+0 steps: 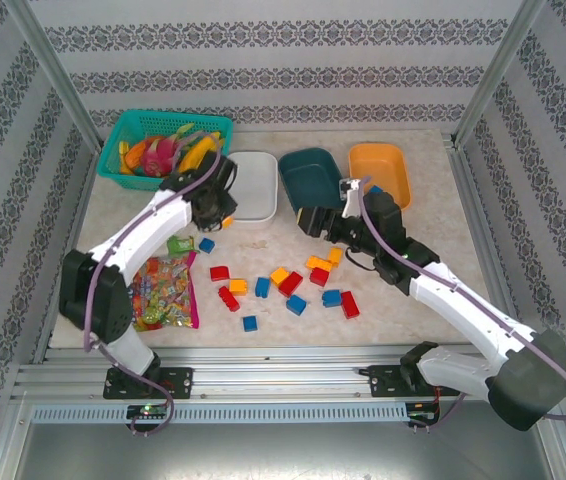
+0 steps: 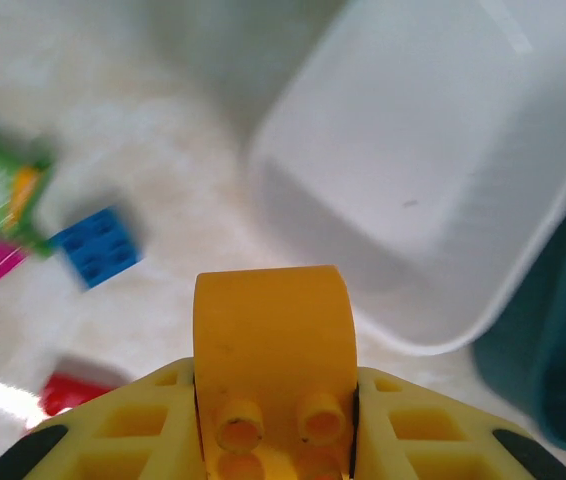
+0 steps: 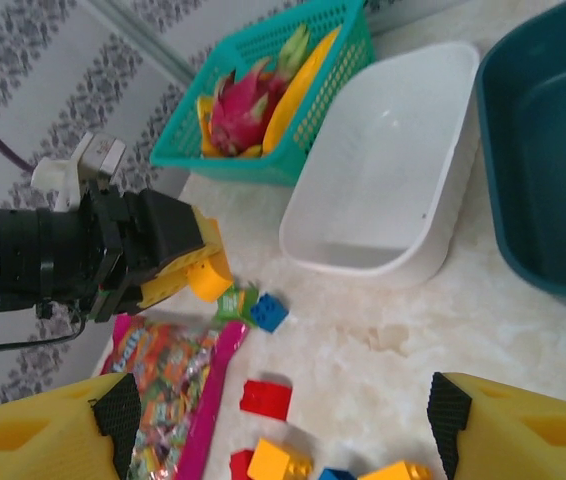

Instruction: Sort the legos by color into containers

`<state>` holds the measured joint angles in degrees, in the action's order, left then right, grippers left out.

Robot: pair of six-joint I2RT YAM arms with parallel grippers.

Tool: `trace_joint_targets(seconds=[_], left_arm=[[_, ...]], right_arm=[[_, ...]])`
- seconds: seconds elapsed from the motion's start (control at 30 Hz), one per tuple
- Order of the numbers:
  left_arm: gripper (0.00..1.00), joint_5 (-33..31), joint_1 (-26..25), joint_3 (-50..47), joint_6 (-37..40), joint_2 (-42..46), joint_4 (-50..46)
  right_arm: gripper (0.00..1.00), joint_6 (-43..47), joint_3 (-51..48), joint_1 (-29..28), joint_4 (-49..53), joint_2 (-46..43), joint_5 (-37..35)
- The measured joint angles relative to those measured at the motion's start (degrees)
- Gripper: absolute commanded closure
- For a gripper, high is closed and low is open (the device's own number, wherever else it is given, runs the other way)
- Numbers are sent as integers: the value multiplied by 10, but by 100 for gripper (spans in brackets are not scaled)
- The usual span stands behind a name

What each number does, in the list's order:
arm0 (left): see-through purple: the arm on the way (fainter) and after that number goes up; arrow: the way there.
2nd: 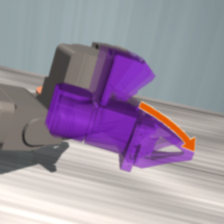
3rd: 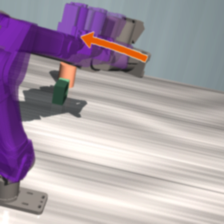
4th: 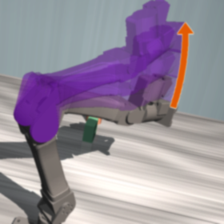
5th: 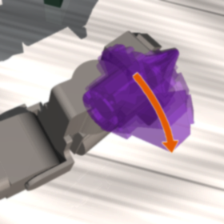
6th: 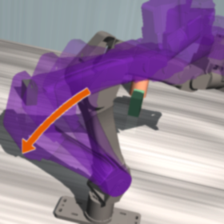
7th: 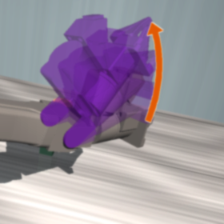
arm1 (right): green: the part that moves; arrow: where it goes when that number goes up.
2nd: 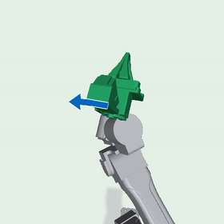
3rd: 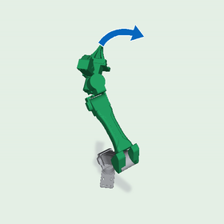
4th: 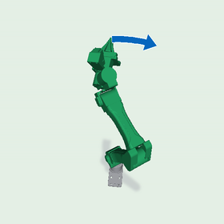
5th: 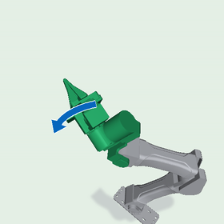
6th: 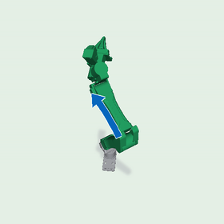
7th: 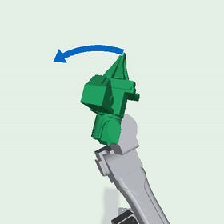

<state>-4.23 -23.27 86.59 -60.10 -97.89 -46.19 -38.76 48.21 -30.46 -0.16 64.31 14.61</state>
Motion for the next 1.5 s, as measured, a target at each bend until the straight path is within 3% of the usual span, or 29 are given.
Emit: trace_joint_targets(seconds=[0.23, 0.43, 0.7, 0.83, 1.0, 1.13, 1.3, 1.5], left_arm=[[68, 19, 0, 266, 122, -242, -34], [66, 30, 4, 398, 177, -397, -74], [38, 60, 19, 407, 204, -434, -92], [32, 68, 20, 415, 207, -434, -94], [28, 68, 20, 413, 207, -409, -100], [25, 69, 20, 369, 209, -320, -96], [21, 105, 11, 189, 218, -127, -35], [21, 178, -58, -53, 240, 49, 36]], right_arm=[[22, -35, 32, 14, -5, 40, -38], [21, -76, 36, 49, -2, 58, -55], [21, -83, 36, 54, 25, 57, -60], [21, -81, 35, 54, 59, 44, -64], [24, -78, 35, 54, 107, 18, -82], [27, -74, 51, 54, 201, 11, -105], [31, -62, 96, 53, 370, 11, -118], [33, -52, 76, 20, 539, 25, -109]])
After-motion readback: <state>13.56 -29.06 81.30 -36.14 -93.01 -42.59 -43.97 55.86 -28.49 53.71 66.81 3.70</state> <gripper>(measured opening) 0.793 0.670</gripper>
